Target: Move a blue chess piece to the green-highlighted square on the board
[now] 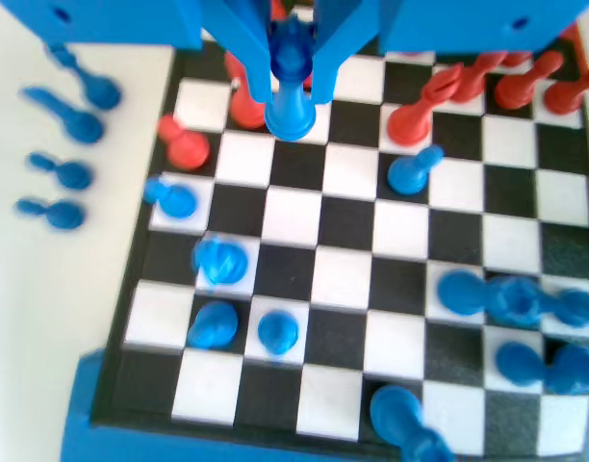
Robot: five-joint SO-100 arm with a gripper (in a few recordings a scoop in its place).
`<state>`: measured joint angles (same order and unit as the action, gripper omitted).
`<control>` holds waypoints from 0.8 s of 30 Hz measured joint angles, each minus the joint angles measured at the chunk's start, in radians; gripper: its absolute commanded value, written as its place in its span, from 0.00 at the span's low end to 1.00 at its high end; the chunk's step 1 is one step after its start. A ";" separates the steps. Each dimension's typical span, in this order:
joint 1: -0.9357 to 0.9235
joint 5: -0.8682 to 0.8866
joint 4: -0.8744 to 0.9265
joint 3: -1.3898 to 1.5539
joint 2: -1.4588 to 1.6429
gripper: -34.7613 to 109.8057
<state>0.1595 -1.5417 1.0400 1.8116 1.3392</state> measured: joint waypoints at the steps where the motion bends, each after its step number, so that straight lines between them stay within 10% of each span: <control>1: 0.006 -0.003 -0.005 0.034 0.028 0.25; 24: 0.002 -0.041 -0.170 0.307 0.153 0.25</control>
<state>0.1611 -1.5831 0.8698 2.1184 1.4926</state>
